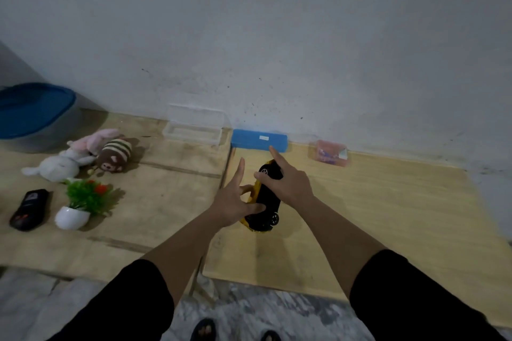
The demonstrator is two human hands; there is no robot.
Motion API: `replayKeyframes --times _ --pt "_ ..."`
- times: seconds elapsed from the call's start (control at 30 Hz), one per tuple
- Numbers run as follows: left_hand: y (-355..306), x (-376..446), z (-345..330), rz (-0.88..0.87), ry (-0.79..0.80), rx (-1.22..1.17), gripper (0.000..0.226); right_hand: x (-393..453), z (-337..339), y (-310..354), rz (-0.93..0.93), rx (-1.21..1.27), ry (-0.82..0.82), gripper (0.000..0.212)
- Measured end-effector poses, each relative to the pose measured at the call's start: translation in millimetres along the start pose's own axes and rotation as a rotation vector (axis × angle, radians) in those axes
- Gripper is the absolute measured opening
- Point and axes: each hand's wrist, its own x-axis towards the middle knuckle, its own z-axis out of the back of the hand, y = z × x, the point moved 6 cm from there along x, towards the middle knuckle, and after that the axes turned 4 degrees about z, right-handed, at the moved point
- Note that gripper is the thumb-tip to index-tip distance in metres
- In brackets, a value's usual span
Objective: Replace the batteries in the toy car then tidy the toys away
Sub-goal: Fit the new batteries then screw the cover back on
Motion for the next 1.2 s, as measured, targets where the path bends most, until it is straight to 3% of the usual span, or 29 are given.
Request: replayKeyframes --times 0.13,0.27,0.43,0.53,0.67,0.77,0.97,1.2 --pt "6.9 -6.9 -2.3 0.006 -0.032 -0.035 0.105 0.3 -0.9 -4.3 0.023 0.217 -0.001 0.069" --pt "20.9 -12.2 -4.8 0.144 0.044 -0.139 0.082 -4.3 -10.4 -10.2 -0.004 0.517 0.099 0.068" --pt "34.1 -15.3 -7.1 0.213 0.046 -0.190 0.093 -7.4 -28.2 -17.1 -0.042 0.672 0.267 0.066" --pt "43.5 -17.5 -1.5 0.223 -0.064 -0.057 0.113 -6.6 -35.3 -29.2 -0.053 0.570 0.286 0.061" --pt "63.8 -22.8 3.1 0.227 -0.277 0.153 0.119 1.1 -46.6 -39.4 0.125 0.105 0.239 0.053" --pt "71.8 -25.0 0.1 0.212 -0.409 0.380 0.122 6.5 -67.6 -43.8 0.110 -0.072 0.301 0.049" --pt "83.8 -22.9 5.2 0.239 -0.642 0.545 0.114 18.6 -106.7 -43.8 0.122 -0.190 0.339 0.041" --pt "92.6 -16.4 11.0 0.335 -0.745 0.482 0.119 37.5 -124.7 -33.1 0.157 -0.162 0.334 0.040"
